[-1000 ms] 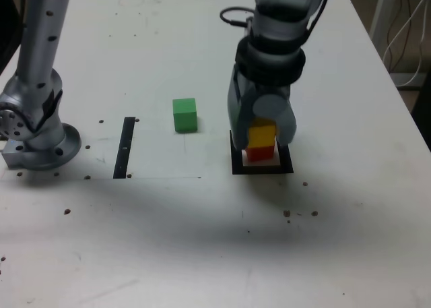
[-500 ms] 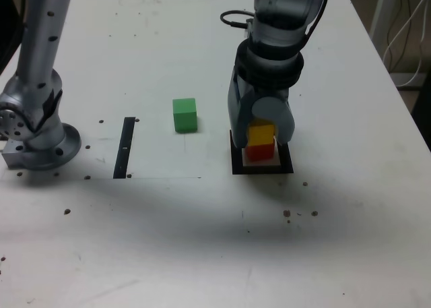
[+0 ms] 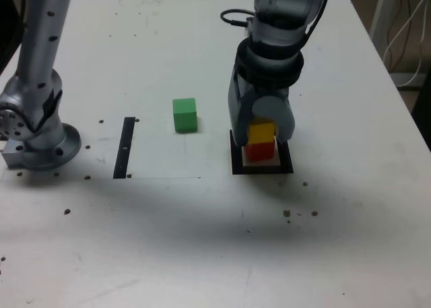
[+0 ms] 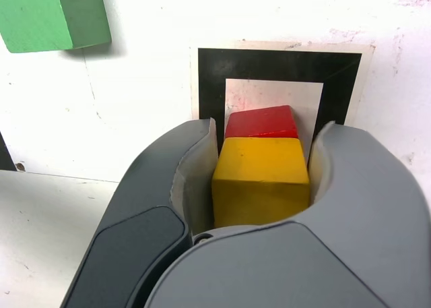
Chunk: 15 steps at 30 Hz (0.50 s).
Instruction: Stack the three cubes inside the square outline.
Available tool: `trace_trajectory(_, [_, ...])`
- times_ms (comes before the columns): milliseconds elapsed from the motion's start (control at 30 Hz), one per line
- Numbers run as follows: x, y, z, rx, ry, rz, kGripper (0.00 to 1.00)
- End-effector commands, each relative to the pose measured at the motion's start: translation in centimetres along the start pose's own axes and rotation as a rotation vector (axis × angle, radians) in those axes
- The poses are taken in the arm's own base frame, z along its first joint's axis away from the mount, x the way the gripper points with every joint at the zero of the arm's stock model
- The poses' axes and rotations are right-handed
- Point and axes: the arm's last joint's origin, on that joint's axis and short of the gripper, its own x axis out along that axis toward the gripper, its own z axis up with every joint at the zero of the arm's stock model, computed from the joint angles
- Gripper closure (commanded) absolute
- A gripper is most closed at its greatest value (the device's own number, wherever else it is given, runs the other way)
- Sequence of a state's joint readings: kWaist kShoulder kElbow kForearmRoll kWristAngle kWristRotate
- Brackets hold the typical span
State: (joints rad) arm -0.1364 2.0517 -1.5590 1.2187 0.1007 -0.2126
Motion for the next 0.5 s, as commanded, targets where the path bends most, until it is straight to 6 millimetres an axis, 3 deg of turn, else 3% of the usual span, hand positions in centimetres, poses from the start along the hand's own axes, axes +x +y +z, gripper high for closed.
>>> trace_trajectory(0, [-0.3,0.1,0.0,-0.001,-0.012,-0.003,0.18])
trace_trajectory(200, [-0.8,0.2,-0.3,-0.002,-0.021,-0.003,0.03])
trace_trajectory(467, [-3.2,1.2,-2.4,0.002,-0.01,0.038,0.01])
